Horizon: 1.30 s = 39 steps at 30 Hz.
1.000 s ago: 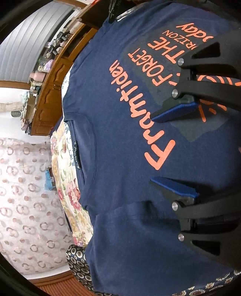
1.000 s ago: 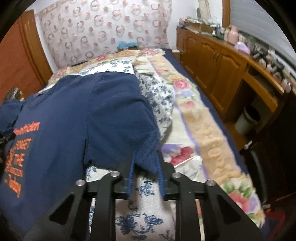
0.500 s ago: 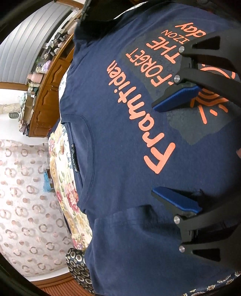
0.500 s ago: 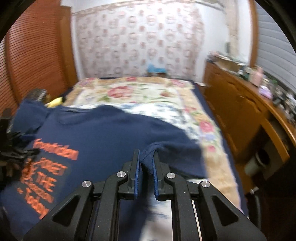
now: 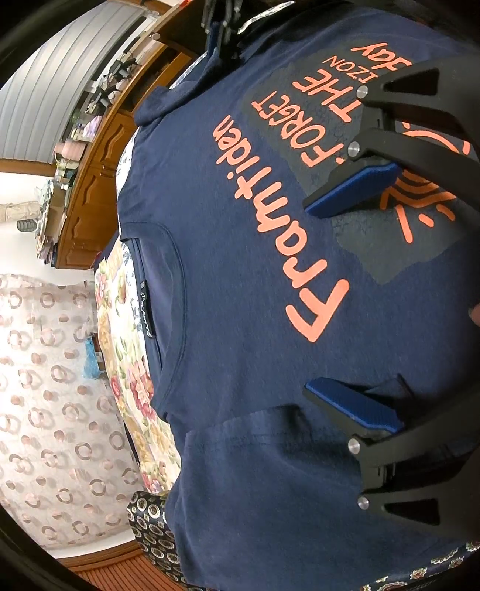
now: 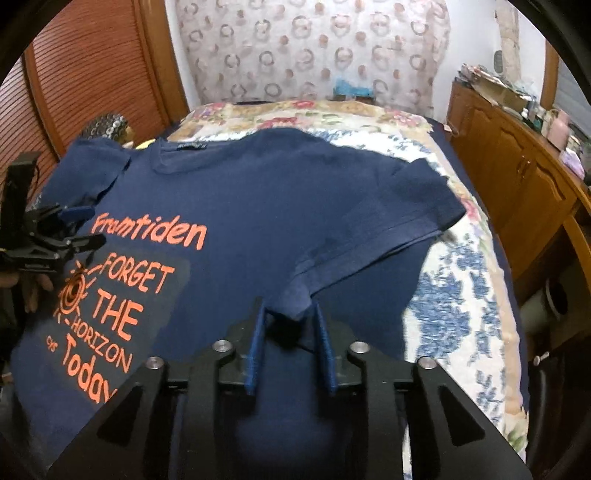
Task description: Fold small clothes
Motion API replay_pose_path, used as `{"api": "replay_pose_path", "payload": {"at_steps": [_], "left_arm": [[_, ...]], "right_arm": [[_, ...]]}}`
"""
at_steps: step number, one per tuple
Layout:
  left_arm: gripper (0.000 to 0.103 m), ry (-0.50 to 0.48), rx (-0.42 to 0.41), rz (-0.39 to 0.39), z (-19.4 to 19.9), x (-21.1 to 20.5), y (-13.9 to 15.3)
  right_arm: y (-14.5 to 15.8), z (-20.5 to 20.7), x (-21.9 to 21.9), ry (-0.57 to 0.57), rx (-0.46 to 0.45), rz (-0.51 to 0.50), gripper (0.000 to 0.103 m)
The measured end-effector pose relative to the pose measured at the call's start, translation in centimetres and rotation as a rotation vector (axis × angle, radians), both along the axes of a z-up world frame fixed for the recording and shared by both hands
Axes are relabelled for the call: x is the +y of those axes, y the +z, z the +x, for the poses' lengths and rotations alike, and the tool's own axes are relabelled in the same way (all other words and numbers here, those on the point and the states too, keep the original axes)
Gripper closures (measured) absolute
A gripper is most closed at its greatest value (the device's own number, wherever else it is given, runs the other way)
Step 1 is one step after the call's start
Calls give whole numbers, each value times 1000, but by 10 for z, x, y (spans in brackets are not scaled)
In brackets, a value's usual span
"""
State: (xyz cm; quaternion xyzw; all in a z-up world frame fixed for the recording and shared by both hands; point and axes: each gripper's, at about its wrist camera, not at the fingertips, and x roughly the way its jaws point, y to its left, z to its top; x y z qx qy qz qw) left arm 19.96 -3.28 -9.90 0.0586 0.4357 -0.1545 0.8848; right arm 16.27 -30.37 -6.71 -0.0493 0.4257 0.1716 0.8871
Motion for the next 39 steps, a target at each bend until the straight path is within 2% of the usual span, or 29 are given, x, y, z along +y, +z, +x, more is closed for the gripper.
{"api": "replay_pose_path", "payload": {"at_steps": [4,9,13,18,20,22,26,33,36,38,39], "left_arm": [[13,1,0,0,0,0,0],[12,5,1,0,0,2,0],[12,4,1,0,0,1,0],[12,2,1,0,0,2,0],[12,2,1,-3,0,4,0],[12,5,-3,-10,-2,5,2],[12,16,-22,-30,-9,11,7],[12,53,-55,-57,-18,22,22],[12,55,-66,-65,-23,24,26],[12,53,-73,-70,-25,25,29],[12,53,-78,-70,-26,24,30]], "right_arm": [[21,-2,-17,-35,-48,7,61],[36,23,-47,-132,-77,2,61],[33,51,-69,-192,-78,25,61],[15,87,-87,-222,-35,61,61],[11,96,-90,-218,-23,80,75],[10,103,-87,-194,-11,93,98],[24,99,-66,-107,-42,100,103],[58,104,-8,44,-113,76,103],[65,107,-1,29,-137,41,103],[63,110,-7,-6,-138,23,90],[62,112,-12,-35,-140,-8,72]]}}
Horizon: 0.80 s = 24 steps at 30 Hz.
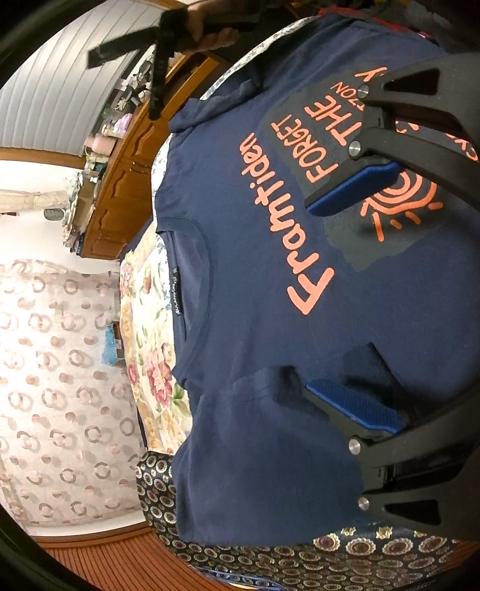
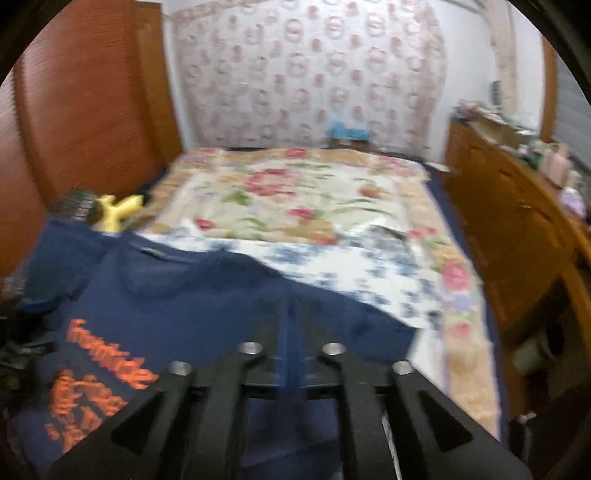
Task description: Fold small clothes
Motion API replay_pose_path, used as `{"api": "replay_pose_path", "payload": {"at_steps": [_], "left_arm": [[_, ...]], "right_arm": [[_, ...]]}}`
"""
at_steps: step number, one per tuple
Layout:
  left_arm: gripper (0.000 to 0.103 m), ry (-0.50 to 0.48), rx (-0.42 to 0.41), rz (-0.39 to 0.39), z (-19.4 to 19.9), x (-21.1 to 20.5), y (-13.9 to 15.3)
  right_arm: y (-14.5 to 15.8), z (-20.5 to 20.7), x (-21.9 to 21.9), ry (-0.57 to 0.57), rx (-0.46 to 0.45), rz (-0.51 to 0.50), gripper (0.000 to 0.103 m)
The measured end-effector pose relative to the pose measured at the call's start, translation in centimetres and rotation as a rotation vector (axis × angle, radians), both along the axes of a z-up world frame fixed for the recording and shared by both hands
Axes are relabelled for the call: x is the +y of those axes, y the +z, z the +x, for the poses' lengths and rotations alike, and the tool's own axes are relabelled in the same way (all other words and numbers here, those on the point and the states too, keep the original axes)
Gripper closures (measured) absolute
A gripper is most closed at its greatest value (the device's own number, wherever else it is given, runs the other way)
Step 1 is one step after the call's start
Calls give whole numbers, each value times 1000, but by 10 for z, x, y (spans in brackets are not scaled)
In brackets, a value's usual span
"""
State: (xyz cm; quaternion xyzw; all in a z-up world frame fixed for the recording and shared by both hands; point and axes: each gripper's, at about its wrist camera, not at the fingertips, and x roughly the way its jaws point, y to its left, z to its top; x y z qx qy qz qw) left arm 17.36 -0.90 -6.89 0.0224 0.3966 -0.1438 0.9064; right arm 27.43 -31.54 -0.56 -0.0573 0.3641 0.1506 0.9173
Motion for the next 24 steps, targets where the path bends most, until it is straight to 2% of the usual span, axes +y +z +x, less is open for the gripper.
{"api": "replay_pose_path", "payload": {"at_steps": [1,2,6,12,14,16,17,18,19,24], "left_arm": [[12,-1,-2,0,-1,-1,0],[12,-4,-5,-1,-1,-2,1],[12,-15,-9,-9,-4,-4,3],[12,-21,-4,-5,-3,-8,2],[12,-20,-2,-7,-3,-8,3],[12,-19,-1,-5,-2,-7,2],[12,-17,0,-3,-3,-8,1],[12,-13,2,0,-3,-7,1],[12,-11,3,0,-3,-7,0],[12,0,7,-3,-5,-3,-3]], "right_arm": [[-3,1,-5,-29,3,-20,60],[-8,3,-13,-52,12,-24,59],[-27,3,-43,-129,50,-61,57],[-54,-5,-71,-163,127,-19,57],[-59,-4,-73,-155,142,9,63],[-59,-5,-72,-147,136,24,73],[-58,-6,-71,-133,133,34,79],[-57,-6,-69,-123,130,39,93],[-56,-6,-67,-115,127,37,100],[-37,-15,-46,-56,59,17,103]]}}
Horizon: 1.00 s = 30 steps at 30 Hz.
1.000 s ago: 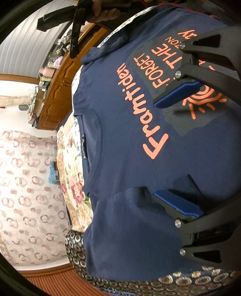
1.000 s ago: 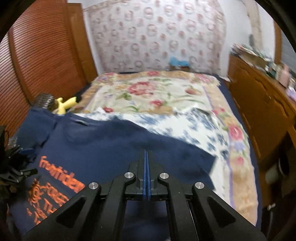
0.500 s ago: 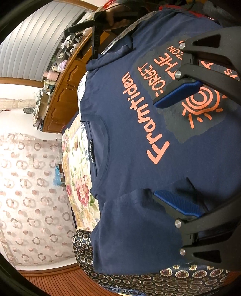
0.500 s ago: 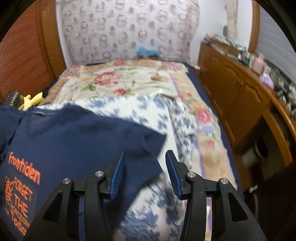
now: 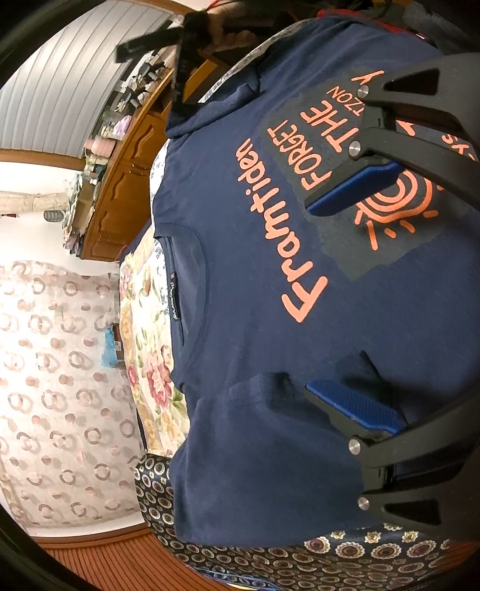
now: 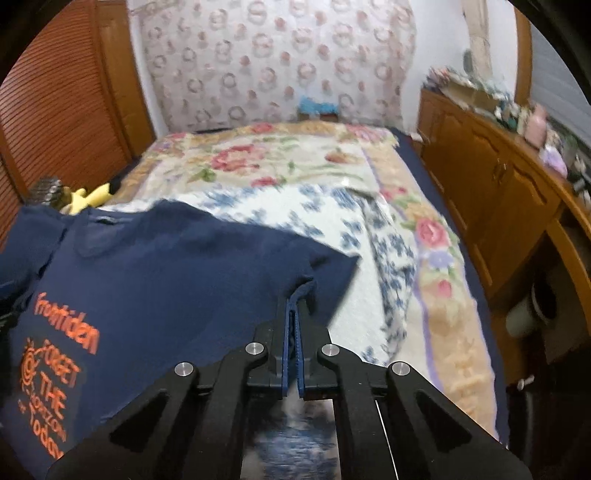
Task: Fold small clothes
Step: 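Grasp the shirt side with the right tool and fold it toward the print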
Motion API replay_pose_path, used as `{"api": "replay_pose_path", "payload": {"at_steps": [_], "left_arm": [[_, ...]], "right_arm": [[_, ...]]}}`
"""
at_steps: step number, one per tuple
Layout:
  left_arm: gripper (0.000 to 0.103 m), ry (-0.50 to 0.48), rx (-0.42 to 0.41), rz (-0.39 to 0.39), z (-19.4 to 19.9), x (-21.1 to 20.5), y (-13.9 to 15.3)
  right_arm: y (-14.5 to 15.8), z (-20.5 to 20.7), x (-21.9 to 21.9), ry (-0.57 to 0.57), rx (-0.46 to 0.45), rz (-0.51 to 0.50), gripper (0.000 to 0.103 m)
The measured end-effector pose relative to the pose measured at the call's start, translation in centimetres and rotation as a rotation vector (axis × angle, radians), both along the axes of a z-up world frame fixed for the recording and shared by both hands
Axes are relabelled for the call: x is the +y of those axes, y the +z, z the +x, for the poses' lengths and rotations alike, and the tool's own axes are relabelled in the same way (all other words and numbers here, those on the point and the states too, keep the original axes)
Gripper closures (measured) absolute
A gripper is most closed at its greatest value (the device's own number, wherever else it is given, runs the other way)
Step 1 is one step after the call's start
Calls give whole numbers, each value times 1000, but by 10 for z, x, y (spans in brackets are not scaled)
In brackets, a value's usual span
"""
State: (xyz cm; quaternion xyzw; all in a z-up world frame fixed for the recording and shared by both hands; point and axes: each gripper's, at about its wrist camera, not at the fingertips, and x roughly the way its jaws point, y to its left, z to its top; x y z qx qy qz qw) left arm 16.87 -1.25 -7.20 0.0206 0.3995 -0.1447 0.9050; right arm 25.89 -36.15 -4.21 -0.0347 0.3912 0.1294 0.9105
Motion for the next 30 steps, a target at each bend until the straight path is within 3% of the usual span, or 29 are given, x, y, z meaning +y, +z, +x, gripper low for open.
{"api": "replay_pose_path", "payload": {"at_steps": [6,12,14,15,21,30], "left_arm": [[12,9,-2,-3,-2,4,1],[12,17,-3,-12,-6,9,2],[12,17,-3,-10,-6,8,2],[12,16,-6,-10,-7,9,3],[12,18,-25,-17,-9,9,11],[12,31,-43,-28,-12,13,17]], "right_arm": [[34,1,53,131,-55,27,103],[48,18,117,263,-16,106,100],[48,22,129,284,-3,101,74],[48,22,132,269,-12,76,56],[41,-4,112,217,-42,2,55],[-11,-67,101,221,65,-52,55]]}}
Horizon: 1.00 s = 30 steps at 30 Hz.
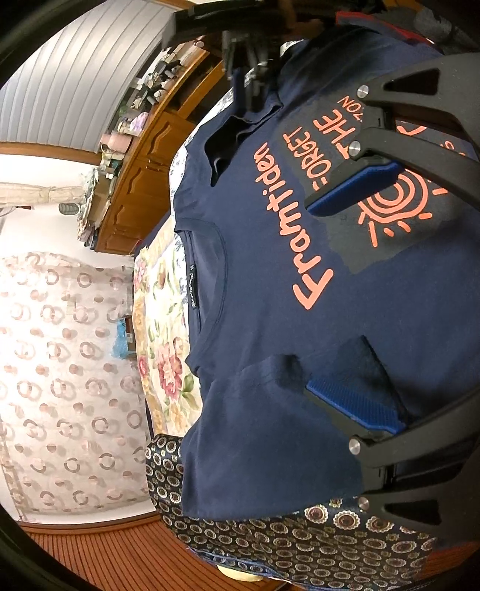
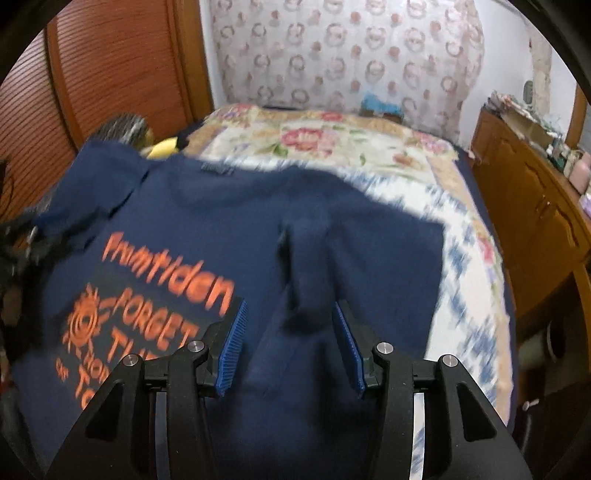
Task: Fold small clothes
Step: 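Grasp the shirt side with the right tool and fold it toward the print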
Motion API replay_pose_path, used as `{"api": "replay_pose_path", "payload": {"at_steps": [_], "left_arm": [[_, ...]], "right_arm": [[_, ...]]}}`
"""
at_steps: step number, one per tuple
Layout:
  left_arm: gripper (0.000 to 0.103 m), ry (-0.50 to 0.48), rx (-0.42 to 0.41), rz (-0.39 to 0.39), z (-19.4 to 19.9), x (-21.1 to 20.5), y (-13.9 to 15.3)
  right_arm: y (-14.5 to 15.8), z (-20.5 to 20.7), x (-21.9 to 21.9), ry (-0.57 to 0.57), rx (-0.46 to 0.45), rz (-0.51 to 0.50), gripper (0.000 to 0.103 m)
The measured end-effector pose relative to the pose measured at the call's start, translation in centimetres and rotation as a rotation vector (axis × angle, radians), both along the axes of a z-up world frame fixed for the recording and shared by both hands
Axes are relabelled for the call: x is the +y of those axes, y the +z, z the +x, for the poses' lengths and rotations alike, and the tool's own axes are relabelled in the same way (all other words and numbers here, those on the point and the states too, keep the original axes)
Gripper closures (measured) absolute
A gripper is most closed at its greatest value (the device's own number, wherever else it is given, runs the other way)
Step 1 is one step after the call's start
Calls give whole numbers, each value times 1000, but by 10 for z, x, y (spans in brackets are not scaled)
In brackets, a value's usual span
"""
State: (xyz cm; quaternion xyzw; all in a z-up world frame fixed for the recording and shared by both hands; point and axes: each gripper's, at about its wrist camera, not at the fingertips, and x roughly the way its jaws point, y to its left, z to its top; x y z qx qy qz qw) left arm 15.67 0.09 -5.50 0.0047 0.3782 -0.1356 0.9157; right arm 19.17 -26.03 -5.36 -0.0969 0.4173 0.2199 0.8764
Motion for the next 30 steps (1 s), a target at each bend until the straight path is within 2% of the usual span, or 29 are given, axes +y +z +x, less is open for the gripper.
{"api": "replay_pose_path", "payload": {"at_steps": [2,5,7,8,10,12,18,21,23,25,30], "left_arm": [[12,-2,5,2,-1,-1,-2],[12,-6,7,5,-2,-2,-3],[12,-3,8,6,-3,-2,-3],[12,-1,9,5,-3,-1,-3],[12,5,7,2,-5,1,-2],[12,11,4,0,-6,3,-1],[12,22,-13,4,-9,7,5],[12,31,-18,3,-9,10,6],[12,40,-28,4,-8,14,9],[12,50,-37,7,-6,20,13],[13,98,-63,18,6,47,29]], "right_arm": [[-7,-8,3,9,10,-21,57],[-16,-15,8,10,13,-65,65],[-21,-16,9,13,16,-99,82],[-23,-17,9,22,16,-111,85],[-22,-21,10,39,5,-122,97],[-19,-23,8,52,1,-115,102],[0,-38,1,105,24,-19,103],[-1,-46,1,128,47,-17,103],[-3,-47,0,132,56,-10,98],[-2,-43,-2,111,37,-21,71],[11,-16,-18,26,-12,6,49]]}}
